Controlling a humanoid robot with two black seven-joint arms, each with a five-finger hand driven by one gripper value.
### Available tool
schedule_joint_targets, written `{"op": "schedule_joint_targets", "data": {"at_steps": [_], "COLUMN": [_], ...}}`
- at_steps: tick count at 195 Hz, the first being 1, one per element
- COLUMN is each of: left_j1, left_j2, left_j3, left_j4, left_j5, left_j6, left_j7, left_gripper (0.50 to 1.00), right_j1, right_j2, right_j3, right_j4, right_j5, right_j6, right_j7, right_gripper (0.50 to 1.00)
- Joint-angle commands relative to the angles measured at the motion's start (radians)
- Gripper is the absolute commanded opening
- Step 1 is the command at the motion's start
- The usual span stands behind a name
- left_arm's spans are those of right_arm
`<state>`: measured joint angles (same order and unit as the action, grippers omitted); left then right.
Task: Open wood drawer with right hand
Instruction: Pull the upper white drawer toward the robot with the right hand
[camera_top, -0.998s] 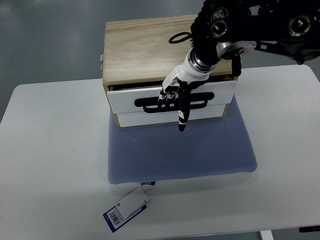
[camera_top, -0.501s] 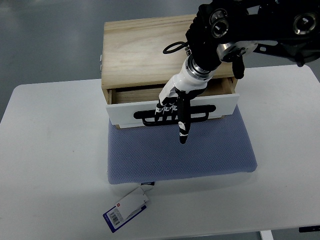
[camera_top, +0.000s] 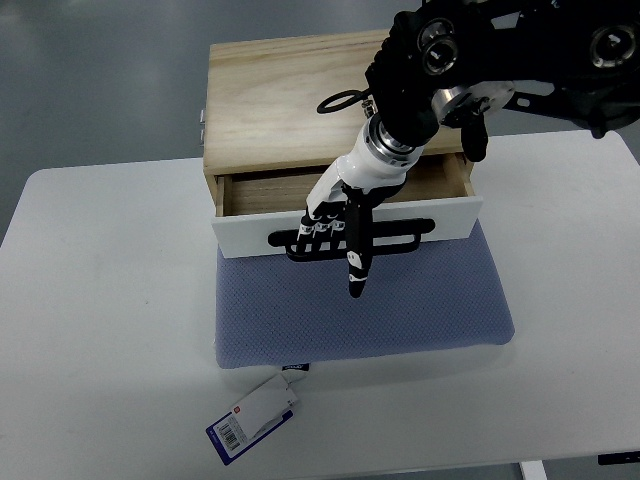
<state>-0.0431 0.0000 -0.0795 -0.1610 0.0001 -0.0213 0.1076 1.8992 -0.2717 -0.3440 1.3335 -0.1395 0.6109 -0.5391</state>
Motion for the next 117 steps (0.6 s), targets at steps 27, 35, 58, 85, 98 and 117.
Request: {"op": "schedule_joint_targets", "data": {"at_steps": [27,35,58,85,98,117], "left_j1": [0.0,0.0,0.0,-0.001,-0.001,-0.001], "left_j2": [0.0,0.0,0.0,0.0,0.0,0.0], "left_j3": [0.0,0.001,0.001,0.0,0.001,0.0], "left_j4": [0.001,0.001,0.001,0.0,0.001,0.001], "left_j5": [0.0,0.0,0.0,0.0,0.0,0.0], "left_j6": [0.0,0.0,0.0,0.0,0.0,0.0], "left_j7": [0.0,0.0,0.0,0.0,0.0,0.0], "left_gripper": [1.0,1.0,1.0,1.0,1.0,1.0], "right_j1": [0.0,0.0,0.0,0.0,0.0,0.0], "right_j2": [-0.032,-0.053,-0.08,-0.11,-0.116,-0.121], "right_j3": [0.003,0.003,0.003,0.002,0.003,0.003], "right_j4": [0.01,0.033,0.056,0.088,0.096,0.101], "right_j5": [0.0,0.0,0.001,0.001,0.001,0.001], "right_j6": [0.0,0.0,0.0,0.0,0.0,0.0], "right_j7": [0.001,0.001,0.001,0.001,0.001,0.001], "right_gripper": [0.944,0.944,0.944,0.944,0.944,0.944]}}
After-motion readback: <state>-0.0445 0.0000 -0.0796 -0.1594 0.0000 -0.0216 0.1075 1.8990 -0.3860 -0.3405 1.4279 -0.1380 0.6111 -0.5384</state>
